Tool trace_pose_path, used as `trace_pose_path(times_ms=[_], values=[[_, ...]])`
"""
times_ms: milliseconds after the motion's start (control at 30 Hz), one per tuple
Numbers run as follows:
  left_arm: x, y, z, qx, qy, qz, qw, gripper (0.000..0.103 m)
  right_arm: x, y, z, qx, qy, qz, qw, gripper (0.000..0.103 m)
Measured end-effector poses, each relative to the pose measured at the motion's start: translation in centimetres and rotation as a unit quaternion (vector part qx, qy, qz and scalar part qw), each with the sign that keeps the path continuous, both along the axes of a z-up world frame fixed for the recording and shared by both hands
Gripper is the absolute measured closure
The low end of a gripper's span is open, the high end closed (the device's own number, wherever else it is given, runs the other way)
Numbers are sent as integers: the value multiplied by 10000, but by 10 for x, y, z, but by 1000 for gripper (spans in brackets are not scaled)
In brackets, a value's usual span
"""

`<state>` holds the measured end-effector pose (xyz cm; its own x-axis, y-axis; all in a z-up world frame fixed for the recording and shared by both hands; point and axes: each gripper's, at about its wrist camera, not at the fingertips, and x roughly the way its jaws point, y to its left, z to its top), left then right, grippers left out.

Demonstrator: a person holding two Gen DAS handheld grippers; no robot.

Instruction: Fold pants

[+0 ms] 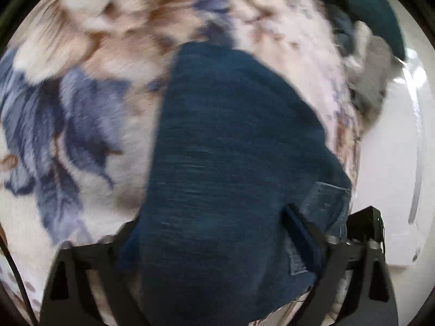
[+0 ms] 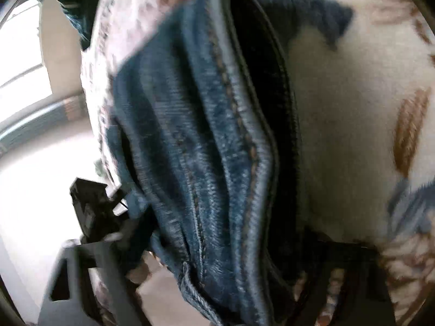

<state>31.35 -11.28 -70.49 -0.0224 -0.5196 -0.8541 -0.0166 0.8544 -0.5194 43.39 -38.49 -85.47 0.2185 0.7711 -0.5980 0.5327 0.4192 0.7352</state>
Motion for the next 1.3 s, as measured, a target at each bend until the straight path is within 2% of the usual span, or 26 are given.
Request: trace_pose_path(times_ms=[33, 67, 100, 133, 233, 367, 433, 533, 633, 733, 867, 967, 1100, 1233, 1300], values=[[-2, -2, 5, 73, -119, -82, 9999, 43, 1, 3, 2, -53, -38, -79, 9999, 44], [-3, -1, 9, 85, -181, -111, 9997, 50, -1, 5, 5, -106, -66, -175, 9998, 49], [-5, 5, 15, -23, -226, -49, 9997, 65, -5, 6, 8, -110, -49, -328, 9994, 56], [-4, 9, 18, -186, -195, 30, 9996, 73, -5, 5, 10, -136, -52, -406, 9991, 60], [-8, 19, 31, -415, -205, 73, 9989, 78, -3, 20, 28, -371, -169, -485, 9980, 62], [-7, 37, 55, -565, -371, -56, 9977, 79, 5, 28, 56, -437, -286, -586, 9969, 64], [4, 46, 69, -617, -478, -104, 9969, 79, 7, 20, 79, -466, -398, -551, 9966, 64], [24, 65, 84, -686, -594, -80, 9958, 79, 37, 47, 103, -509, -587, -555, 9954, 64], [52, 88, 103, -696, -814, -52, 9942, 79, 66, 67, 131, -479, -806, -580, 9939, 64], [91, 116, 123, -660, -1093, 60, 9918, 79, 113, 93, 150, -398, -1066, -535, 9921, 64], [151, 149, 133, -555, -1373, 285, 9886, 79, 112, 118, 181, -386, -1445, -259, 9884, 64], [203, 174, 127, -447, -1524, 483, 9861, 79, 103, 120, 189, -348, -1624, -46, 9861, 64], [268, 196, 106, -351, -1604, 691, 9840, 80, 109, 106, 178, -344, -1742, 226, 9838, 64], [320, 214, 70, -385, -1485, 779, 9851, 79, 181, 121, 147, -353, -1717, 445, 9835, 64], [334, 225, 45, -297, -1240, 827, 9884, 78, 207, 128, 124, -491, -1564, 643, 9844, 64]])
